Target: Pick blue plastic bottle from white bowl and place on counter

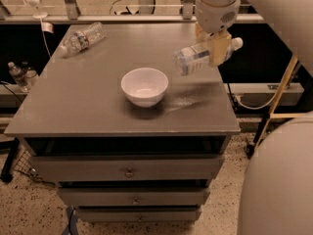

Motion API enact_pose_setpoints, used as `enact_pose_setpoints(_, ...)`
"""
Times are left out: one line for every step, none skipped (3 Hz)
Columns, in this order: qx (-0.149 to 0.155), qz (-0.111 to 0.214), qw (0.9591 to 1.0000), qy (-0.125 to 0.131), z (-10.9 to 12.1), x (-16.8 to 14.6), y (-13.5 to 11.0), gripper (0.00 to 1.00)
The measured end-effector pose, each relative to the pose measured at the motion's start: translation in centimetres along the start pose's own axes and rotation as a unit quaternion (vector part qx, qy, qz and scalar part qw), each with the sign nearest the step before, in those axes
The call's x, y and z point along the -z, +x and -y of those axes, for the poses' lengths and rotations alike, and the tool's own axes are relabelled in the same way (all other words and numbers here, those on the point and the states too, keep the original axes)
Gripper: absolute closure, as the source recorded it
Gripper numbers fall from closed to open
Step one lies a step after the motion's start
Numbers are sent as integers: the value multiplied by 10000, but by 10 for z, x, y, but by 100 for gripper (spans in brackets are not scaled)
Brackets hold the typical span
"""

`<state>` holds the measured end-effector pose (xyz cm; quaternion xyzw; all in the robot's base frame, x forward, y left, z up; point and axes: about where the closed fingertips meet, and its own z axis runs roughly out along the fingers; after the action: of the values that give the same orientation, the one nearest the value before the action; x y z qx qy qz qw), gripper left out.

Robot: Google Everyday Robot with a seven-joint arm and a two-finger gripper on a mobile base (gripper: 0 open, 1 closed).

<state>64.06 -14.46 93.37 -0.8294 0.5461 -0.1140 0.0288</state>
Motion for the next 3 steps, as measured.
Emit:
enact_pose_setpoints(-249,-6,9997,29,-4,3,26,100)
enact_pose_setpoints(-447,-21,9990,-95,-11,-10,37,100)
enact_pose_setpoints(-786,108,9968,-116,-11,-25,37,100)
